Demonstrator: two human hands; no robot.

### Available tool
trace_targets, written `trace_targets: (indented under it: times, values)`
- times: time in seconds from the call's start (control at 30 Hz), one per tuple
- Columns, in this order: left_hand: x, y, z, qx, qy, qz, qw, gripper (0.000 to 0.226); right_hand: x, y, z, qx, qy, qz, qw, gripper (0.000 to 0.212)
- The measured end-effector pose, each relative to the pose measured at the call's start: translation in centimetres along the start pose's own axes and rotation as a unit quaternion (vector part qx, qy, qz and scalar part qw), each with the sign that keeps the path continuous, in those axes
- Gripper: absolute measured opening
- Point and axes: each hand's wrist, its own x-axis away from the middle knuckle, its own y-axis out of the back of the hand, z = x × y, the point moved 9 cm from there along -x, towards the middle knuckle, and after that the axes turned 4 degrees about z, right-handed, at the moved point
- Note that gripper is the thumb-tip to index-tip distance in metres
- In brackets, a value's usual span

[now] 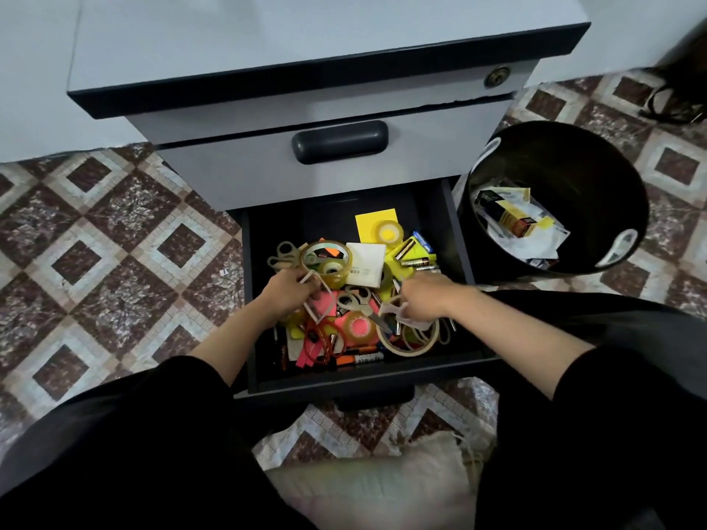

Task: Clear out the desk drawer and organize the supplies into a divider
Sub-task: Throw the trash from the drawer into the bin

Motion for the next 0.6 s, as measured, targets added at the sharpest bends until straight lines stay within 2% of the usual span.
trace_targets:
  times: [0.1, 0.27, 0.37, 0.6]
  values:
    - [0.1, 0.0, -0.1, 0.000, -0.002, 0.004, 1.000, 0.019, -0.6, -0.1, 0.7, 0.033, -0.013, -0.075, 0.997, 0.022]
    - [0.3, 0.9, -0.1, 0.013, -0.004, -0.014, 1.000, 0.019, -1.8, 1.2, 0.2, -0.035, -0.035, -0.161, 0.986, 0.018]
    - [0.1, 1.2, 0.2, 0.013, 0.005, -0.024, 1.000, 0.018, -2.6, 1.3, 0.5, -0.028, -0.022, -0.187, 0.982, 0.022]
    - [0.5, 1.5, 0.2, 0.042, 0.022, -0.028, 0.998, 0.018, -3.0, 2.2, -0.2, -0.104, -0.031, -0.215, 0.970, 0.025]
